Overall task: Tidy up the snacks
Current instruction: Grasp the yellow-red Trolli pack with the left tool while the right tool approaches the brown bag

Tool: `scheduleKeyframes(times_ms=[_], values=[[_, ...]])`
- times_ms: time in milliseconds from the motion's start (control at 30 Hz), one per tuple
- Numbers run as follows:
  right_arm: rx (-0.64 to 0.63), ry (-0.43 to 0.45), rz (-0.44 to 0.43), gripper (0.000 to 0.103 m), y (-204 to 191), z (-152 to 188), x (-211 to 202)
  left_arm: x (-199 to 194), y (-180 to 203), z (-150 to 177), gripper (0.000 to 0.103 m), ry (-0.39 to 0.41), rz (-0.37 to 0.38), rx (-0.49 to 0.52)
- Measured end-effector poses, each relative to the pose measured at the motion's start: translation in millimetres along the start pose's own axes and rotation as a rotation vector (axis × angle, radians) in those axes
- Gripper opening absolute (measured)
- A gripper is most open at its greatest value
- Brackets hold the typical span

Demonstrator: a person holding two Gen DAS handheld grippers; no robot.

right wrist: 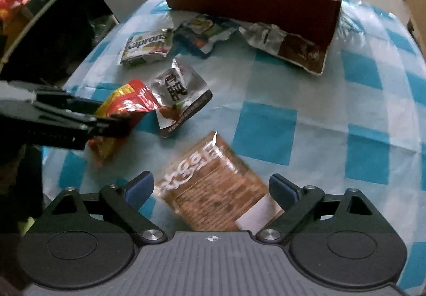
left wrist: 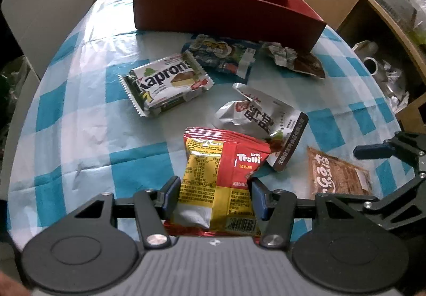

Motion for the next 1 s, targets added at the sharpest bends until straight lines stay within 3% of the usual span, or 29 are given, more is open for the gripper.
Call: scheduleKeyframes(times_ms=[67, 167, 367, 500, 733, 800, 933, 1000], values=[[-0.036, -0.002, 0.070, 0.097, -2.8, 0.3, 3.5, -0.7, -0.4, 1.7, 0.049, 0.001, -0.013, 0.008], [-0.107, -0.024, 0.107, 0.098, -9.5, 2.1, 8.5, -1.4, -1.9, 3.6, 0.049, 0.008, -0.020, 0.016], [-0.136, -0.089, 0.033, 0.100, -21.3, 12.1, 11.7, -1.4, -1.5, 2.9, 0.050, 0.003, -0.021, 0.015], [-0.140, -0.096, 0.028, 0.100, -26.1, 16.7, 2.7, -1.1, -1.1, 3.0, 0.051, 0.001, -0.021, 0.019], [-0.265, -0.182, 0.035, 0.101, -37.5, 29.7, 9.5, 0.1, -0.6, 2.9, 0.052, 0.001, -0.025, 0.034], [-0.265, -0.160, 0.074, 0.101, -35.6, 24.1, 16.8, 0.8, 0.6, 3.2, 0.054, 0.001, -0.029, 0.045], [-0.107, -0.085, 0.113, 0.101, -29.8, 9.4, 20.7, 0.8, 0.6, 2.5, 0.054, -0.001, -0.025, 0.047], [-0.092, -0.038, 0.159, 0.101, -29.4, 11.6, 21.2, 0.5, -0.7, 3.1, 0.055, 0.000, -0.025, 0.045]])
Point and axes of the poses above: each gripper's, at about its wrist camera, not at the fingertips, and x roughly the way its jaws point, y to its right, z to its underside, the point moved 7 cm from there along x, roughly the way its jaws point, and after that the axes turned 2 degrees about z, right-handed, at the moved point
